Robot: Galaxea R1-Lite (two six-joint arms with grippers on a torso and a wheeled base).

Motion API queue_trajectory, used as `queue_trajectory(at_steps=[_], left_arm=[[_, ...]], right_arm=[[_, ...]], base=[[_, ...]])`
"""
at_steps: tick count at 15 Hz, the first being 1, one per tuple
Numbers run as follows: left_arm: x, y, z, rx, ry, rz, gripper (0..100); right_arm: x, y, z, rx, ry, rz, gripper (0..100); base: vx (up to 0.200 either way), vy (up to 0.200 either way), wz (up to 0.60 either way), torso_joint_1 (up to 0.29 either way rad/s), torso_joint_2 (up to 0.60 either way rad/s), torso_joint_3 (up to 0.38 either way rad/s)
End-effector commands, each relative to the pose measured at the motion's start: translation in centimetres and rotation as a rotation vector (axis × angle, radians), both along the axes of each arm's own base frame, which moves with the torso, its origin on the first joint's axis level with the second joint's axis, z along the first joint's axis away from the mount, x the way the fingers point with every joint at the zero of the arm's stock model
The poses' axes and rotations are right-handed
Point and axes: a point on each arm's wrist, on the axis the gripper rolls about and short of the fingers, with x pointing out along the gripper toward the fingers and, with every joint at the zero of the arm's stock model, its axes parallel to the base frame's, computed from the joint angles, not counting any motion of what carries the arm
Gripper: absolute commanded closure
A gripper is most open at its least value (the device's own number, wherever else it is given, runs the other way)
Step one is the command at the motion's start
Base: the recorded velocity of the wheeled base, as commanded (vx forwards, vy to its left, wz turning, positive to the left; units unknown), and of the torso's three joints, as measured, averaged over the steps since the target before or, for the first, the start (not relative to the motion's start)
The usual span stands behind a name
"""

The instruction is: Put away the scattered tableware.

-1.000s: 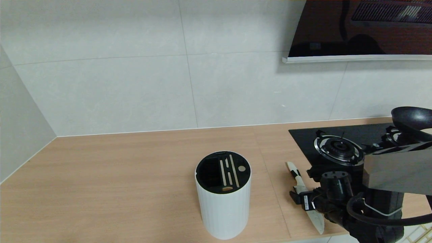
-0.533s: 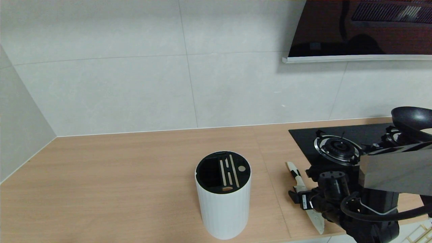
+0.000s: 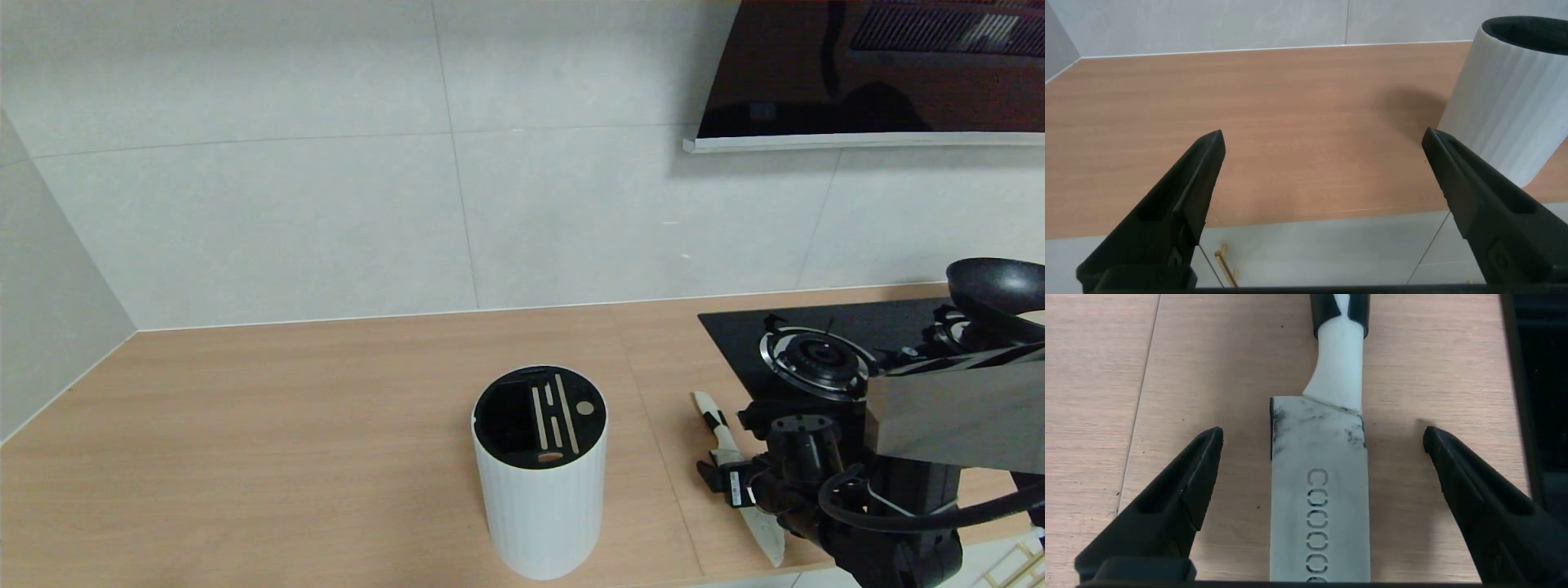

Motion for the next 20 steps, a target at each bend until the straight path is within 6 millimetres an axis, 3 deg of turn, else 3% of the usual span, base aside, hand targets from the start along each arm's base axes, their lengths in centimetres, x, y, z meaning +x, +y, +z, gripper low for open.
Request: queue_trajectory(at_steps=[1,15,20], left_arm=[[0.0,0.0,0.0,0.0,0.0,0.001,0],[0.0,0.0,0.0,0.0,0.0,0.001,0],[0.0,0.0,0.0,0.0,0.0,0.001,0]], right_arm=[[0.0,0.0,0.1,0.001,-0.003,0.0,100],[0.0,0.0,0.4,-0.003,-0.012,-0.009,100],[-0.6,-0.2,3.5,0.023,-0.084,-0.012,100]], base=[[0.0,0.0,0.0,0.0,0.0,0.0],[0.0,0.0,0.0,0.0,0.0,0.0],[0.0,0.0,0.0,0.0,0.0,0.0]])
